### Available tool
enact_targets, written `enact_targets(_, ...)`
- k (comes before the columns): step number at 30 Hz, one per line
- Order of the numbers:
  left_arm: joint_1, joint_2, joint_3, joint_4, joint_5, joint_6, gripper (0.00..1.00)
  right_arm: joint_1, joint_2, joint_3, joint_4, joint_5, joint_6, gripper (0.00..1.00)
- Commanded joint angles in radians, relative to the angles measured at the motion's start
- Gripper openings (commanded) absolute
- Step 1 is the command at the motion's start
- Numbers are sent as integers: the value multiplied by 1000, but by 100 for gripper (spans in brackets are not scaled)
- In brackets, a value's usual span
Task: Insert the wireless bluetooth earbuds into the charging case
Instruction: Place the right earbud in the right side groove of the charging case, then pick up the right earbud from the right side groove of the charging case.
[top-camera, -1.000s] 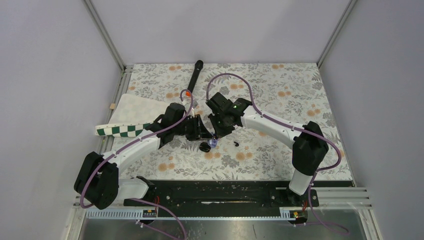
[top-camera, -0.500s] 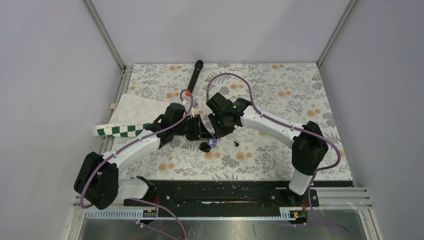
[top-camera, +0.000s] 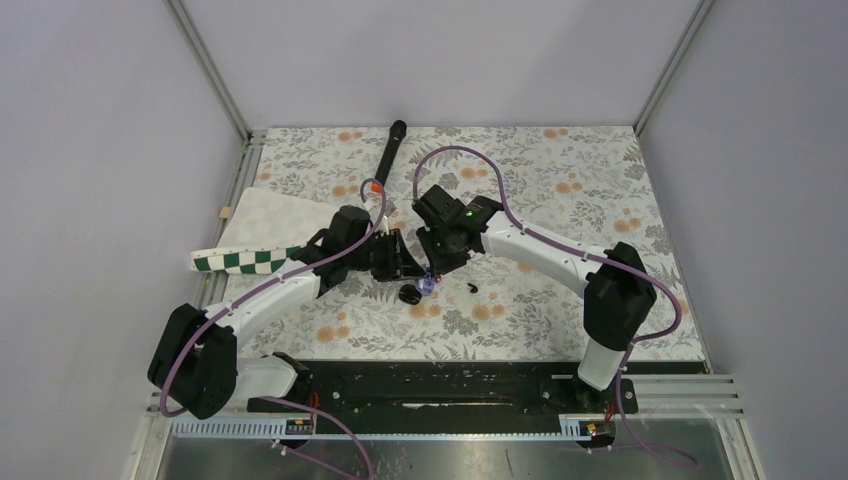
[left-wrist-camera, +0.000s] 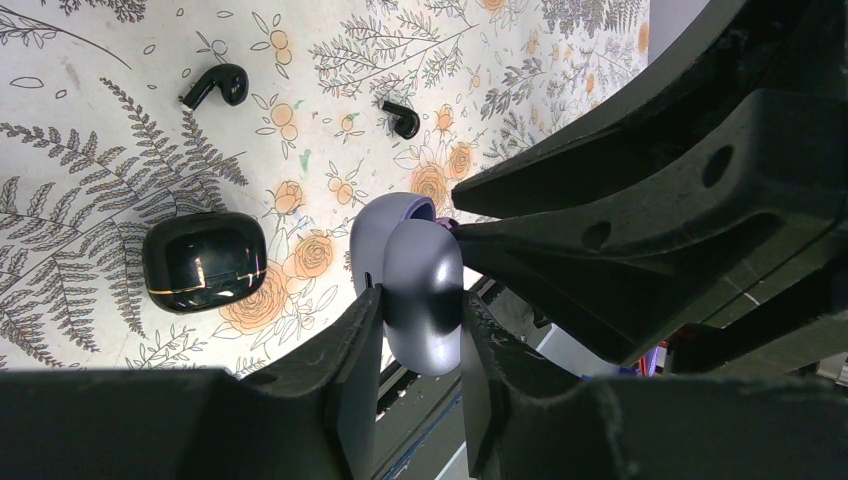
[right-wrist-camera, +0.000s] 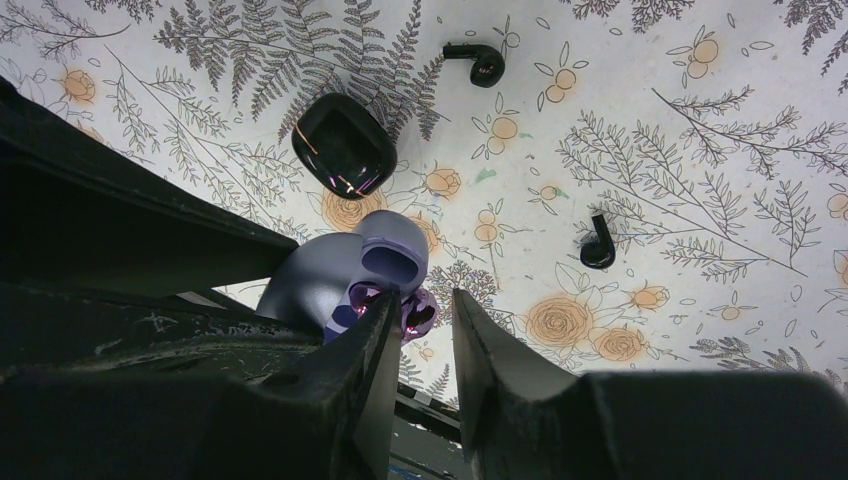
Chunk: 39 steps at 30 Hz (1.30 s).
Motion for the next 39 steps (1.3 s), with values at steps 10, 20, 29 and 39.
enact_targets(10, -2, -31, 23, 58, 25, 6, 0, 13, -57, 39, 2, 49, 8, 34)
enact_targets(20, -2, -30, 23, 57, 29, 6, 0, 12, -111, 36, 3, 108, 11, 34)
enact_targets(29, 12, -22, 13, 133, 92, -82, 0, -10, -415, -305, 235, 155, 233, 49)
enact_targets(39, 26, -22, 6, 218, 112, -150, 0, -109, -717, -859, 892, -2, 716, 53)
